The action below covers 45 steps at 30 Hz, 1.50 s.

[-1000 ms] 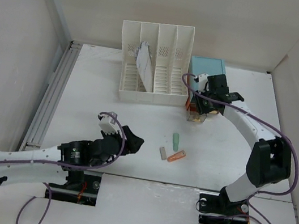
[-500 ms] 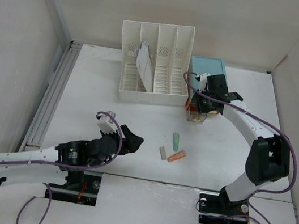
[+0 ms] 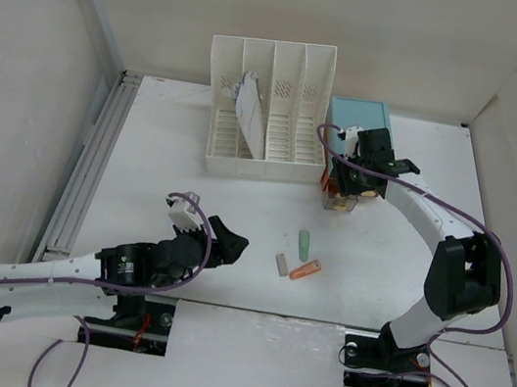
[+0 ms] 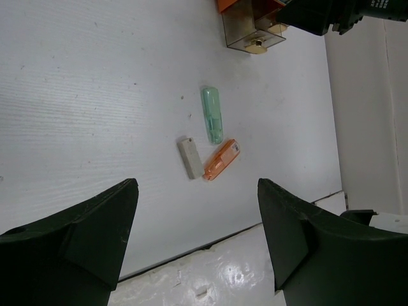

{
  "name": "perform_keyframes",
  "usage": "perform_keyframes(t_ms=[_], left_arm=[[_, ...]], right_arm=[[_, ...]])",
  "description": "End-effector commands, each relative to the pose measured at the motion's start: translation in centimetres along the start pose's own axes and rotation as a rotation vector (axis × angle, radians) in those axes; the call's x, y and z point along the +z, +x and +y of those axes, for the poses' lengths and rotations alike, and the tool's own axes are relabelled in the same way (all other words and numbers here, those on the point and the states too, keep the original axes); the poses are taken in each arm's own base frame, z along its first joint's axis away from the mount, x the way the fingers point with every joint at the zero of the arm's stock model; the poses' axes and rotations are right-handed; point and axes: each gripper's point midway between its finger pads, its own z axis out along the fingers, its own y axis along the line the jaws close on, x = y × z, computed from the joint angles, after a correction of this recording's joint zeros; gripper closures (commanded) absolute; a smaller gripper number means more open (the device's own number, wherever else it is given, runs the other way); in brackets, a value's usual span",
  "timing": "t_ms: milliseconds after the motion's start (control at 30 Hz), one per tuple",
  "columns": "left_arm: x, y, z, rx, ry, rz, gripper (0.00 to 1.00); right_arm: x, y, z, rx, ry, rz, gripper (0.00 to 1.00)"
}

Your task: Organize the desk

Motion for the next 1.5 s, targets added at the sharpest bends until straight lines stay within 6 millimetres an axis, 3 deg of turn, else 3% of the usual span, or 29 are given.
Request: perform_keyframes(t_ms=[0, 167, 233, 267, 300, 333, 367, 433, 567, 667, 700, 767, 800, 867, 900, 933, 1033, 1200, 1300, 1467], left_arm=[[-0.4, -0.7, -1.2, -0.02, 0.037, -0.011, 0.27], [-0.4, -0.6, -1.0, -0.015, 0.031, -0.008, 0.27], [-0.4, -0.6, -1.0, -0.015, 0.031, -0.008, 0.27], [-0.4, -0.6, -1.0, -0.015, 0.031, -0.008, 0.27], [-0.4, -0.5, -0.8, -0.009, 0.023, -0.004, 0.27], [-0.4, -0.5, -0.8, -0.009, 0.023, -0.004, 0.27], [-0.5, -0.8, -1.1, -0.014, 0.03, -0.007, 0.27], [-0.5, -0.7, -0.9, 0.0, 0.023, -0.004, 0.27], [-0.8, -0.9, -0.9, 0.001, 0.022, -0.004, 0.27], [-1.1, -1.2, -0.9, 0.003, 0.02, -0.003, 0.27], [-1.3, -1.6, -0.9, -0.007, 0.016, -0.013, 0.27], [-1.5, -1.9, -0.7, -0.009, 0.015, -0.022, 0.27], [-1.7, -1.9, -0.5, -0.017, 0.011, -0.021, 0.27], [-1.8, -2.1, -0.3, -0.025, 0.006, -0.028, 0.27], [-1.8, -2.1, -0.3, -0.025, 0.006, -0.028, 0.27], [-1.8, -2.1, -0.3, -0.025, 0.006, -0.028, 0.27], [-1.7, -1.9, 0.0, -0.02, 0.0, -0.026, 0.27], [-1.5, -2.0, -0.5, -0.007, 0.006, -0.029, 0.27], [-1.5, -2.1, -0.7, -0.012, 0.013, -0.032, 0.27], [-1.2, -1.3, -0.1, 0.01, 0.001, -0.016, 0.27]], right_arm=[[-0.4, -2.2, -0.6, 0.007, 0.002, -0.076, 0.49], [-1.9, -3.0, 0.1, -0.03, -0.04, -0.116, 0.5], [-4.0, -4.1, 1.5, -0.205, -0.141, -0.187, 0.59], [-5.4, -4.3, 4.8, -0.314, -0.341, -0.247, 0.64], [-6.4, -2.8, 6.2, -0.403, -0.438, -0.236, 0.69], [-7.5, -2.6, 6.9, -0.516, -0.484, -0.28, 0.77], [-8.7, -2.1, 9.6, -0.597, -0.607, -0.319, 0.8], [-8.8, -0.2, 11.3, -0.692, -0.663, -0.28, 0.82], [-8.3, 3.4, 16.6, -0.804, -0.806, -0.177, 0.67], [-6.7, 5.1, 19.7, -0.815, -0.776, -0.08, 0.66], [-6.0, 6.6, 20.3, -0.767, -0.764, -0.027, 0.63], [-5.1, 5.9, 20.1, -0.724, -0.65, -0.061, 0.63], [-4.7, 6.7, 19.7, -0.634, -0.611, -0.031, 0.64], [-4.6, 6.1, 18.8, -0.564, -0.511, -0.053, 0.74], [-4.4, 5.2, 18.2, -0.549, -0.455, -0.082, 0.83], [-4.9, 4.2, 17.6, -0.441, -0.396, -0.1, 0.85], [-5.9, 3.5, 18.3, -0.398, -0.417, -0.108, 0.74], [-4.7, 5.7, 22.0, -0.305, -0.517, 0.091, 0.73], [-3.1, 8.1, 22.5, -0.255, -0.522, 0.236, 0.75], [-2.6, 10.6, 22.9, -0.247, -0.554, 0.334, 0.76]])
